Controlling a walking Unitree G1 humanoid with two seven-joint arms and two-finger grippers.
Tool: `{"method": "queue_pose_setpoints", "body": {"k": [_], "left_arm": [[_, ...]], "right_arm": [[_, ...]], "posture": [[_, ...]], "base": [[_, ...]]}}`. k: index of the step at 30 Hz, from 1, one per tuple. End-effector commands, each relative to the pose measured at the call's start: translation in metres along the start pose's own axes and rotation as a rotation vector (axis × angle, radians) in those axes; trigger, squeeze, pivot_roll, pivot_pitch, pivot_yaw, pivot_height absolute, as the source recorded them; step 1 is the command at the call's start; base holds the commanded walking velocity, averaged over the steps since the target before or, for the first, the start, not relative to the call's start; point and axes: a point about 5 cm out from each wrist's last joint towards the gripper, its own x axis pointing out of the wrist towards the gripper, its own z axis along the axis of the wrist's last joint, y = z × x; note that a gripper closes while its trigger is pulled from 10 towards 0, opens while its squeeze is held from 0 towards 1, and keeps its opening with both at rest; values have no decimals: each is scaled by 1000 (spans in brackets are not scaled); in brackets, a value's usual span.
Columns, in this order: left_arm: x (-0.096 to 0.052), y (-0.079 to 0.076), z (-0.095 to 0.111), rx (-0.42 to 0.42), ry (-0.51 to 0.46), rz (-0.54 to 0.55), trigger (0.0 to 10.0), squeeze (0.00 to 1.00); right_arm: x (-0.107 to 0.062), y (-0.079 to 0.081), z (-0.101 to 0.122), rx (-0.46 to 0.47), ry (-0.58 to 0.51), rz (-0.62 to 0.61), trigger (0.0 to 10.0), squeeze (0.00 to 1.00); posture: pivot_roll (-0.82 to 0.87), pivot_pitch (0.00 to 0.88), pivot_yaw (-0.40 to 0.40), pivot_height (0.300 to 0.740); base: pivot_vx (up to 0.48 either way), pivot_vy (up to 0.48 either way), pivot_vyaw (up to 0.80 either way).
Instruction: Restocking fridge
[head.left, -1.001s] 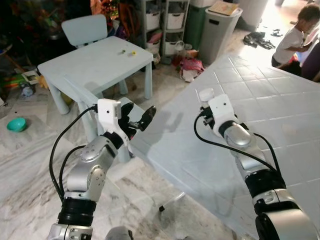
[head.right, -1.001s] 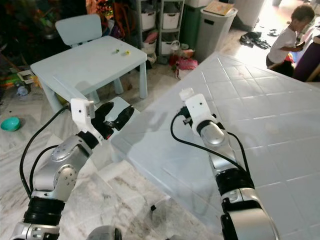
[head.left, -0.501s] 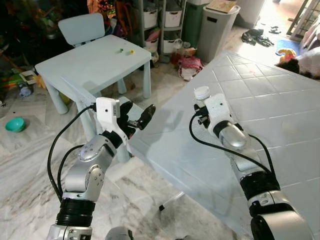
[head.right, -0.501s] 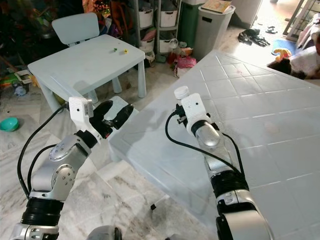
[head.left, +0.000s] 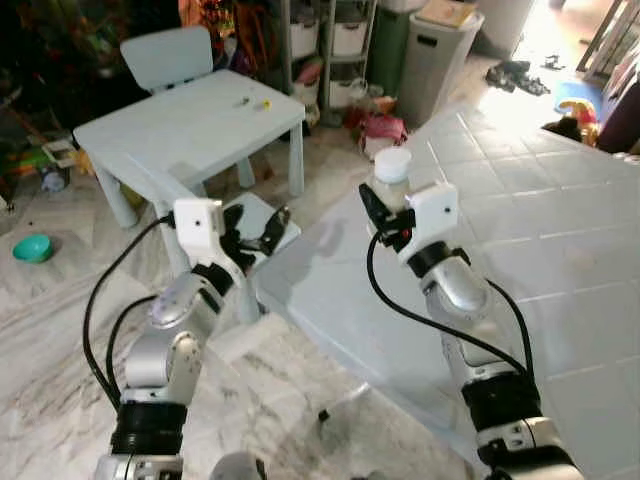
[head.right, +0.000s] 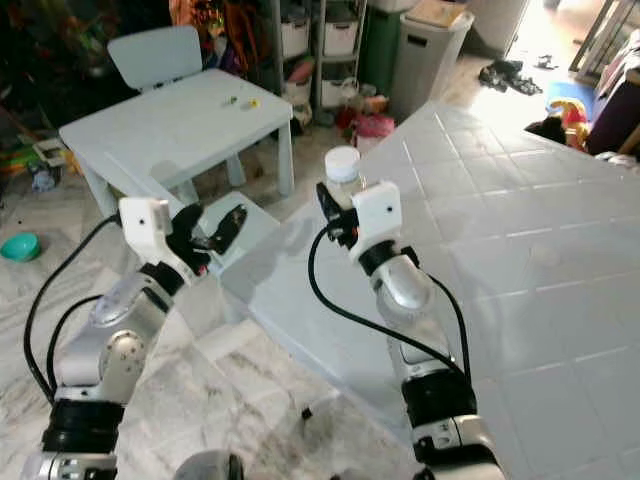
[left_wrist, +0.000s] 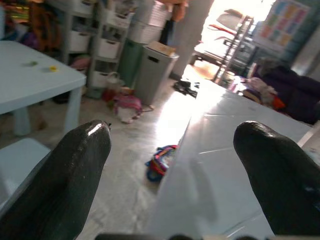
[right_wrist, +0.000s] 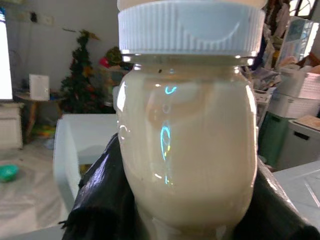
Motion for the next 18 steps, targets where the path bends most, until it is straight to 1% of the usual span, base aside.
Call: {"method": "queue_pose_setpoints", "body": {"k": [1, 4, 9, 16, 17, 18], "left_arm": [[-4, 6, -3, 4, 11, 37, 10000, 0], [-4, 5, -4, 3, 12, 39, 10000, 0], [-2, 5, -4, 9, 11, 49, 10000, 0], [-5, 13, -6, 24, 15, 97, 10000, 0], [-6, 13, -6, 23, 14, 100, 10000, 0], [-6, 14, -6, 23, 14, 102, 10000, 0]], "right_arm": [[-1, 3, 14, 32, -73, 17, 10000, 0], [-3, 6, 12, 60, -59, 22, 10000, 0], [-4, 7, 12, 55, -54, 22, 10000, 0], [-5, 9, 13, 77, -55, 26, 10000, 0], [-5, 9, 14, 86, -58, 28, 10000, 235], [-5, 10, 15, 78, -60, 31, 10000, 624]], "posture": [[57, 0, -14, 740], [56, 0, -15, 740], [54, 0, -14, 740], [53, 0, -13, 740], [54, 0, -13, 740], [54, 0, -13, 740]], "base": [[0, 0, 0], [0, 0, 0], [0, 0, 0], [0, 0, 0], [0, 0, 0], [0, 0, 0]]}}
